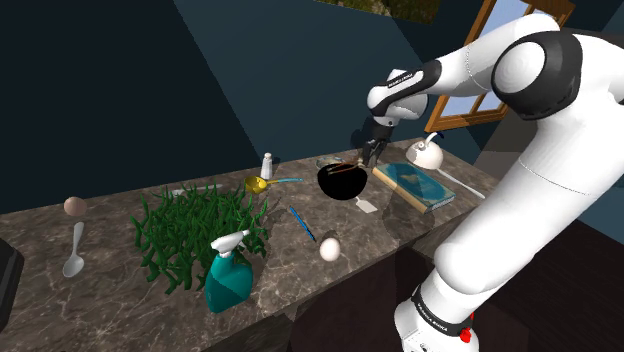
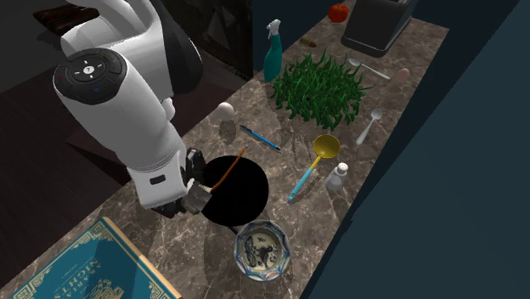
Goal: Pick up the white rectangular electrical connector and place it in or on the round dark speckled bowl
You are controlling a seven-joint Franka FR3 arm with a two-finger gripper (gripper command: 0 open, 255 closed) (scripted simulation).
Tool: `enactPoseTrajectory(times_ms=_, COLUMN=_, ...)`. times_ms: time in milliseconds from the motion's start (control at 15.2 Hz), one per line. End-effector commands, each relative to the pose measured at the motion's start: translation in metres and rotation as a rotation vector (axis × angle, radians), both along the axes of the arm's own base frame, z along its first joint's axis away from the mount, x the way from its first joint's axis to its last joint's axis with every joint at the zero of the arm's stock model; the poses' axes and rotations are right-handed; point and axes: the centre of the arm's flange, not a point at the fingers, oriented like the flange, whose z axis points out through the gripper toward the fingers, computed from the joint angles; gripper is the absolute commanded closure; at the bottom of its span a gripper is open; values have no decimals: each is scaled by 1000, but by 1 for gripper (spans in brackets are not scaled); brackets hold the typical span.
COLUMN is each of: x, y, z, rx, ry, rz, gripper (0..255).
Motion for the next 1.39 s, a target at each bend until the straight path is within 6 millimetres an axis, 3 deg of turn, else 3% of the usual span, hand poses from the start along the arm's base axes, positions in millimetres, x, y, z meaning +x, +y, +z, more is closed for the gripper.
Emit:
enactPoseTrajectory(times_ms=0, x=0, y=0, z=-11, rx=0, ry=-1, rz=0, gripper=255)
enactPoseTrajectory(times_ms=264, x=0, y=0, z=-35, rx=0, ry=-1, rz=0, gripper=255)
enactPoseTrajectory(times_ms=792, x=0, y=0, z=-35, rx=0, ry=-1, rz=0, gripper=255)
enactPoseTrajectory(times_ms=858, x=0, y=0, z=-35, rx=0, ry=-1, rz=0, gripper=0)
enactPoseTrajectory(times_ms=1188, x=0, y=0, z=-35, rx=0, ry=-1, rz=0, gripper=0)
enactPoseTrajectory(times_ms=1320, x=0, y=0, z=-9, rx=0, ry=-1, rz=0, gripper=0)
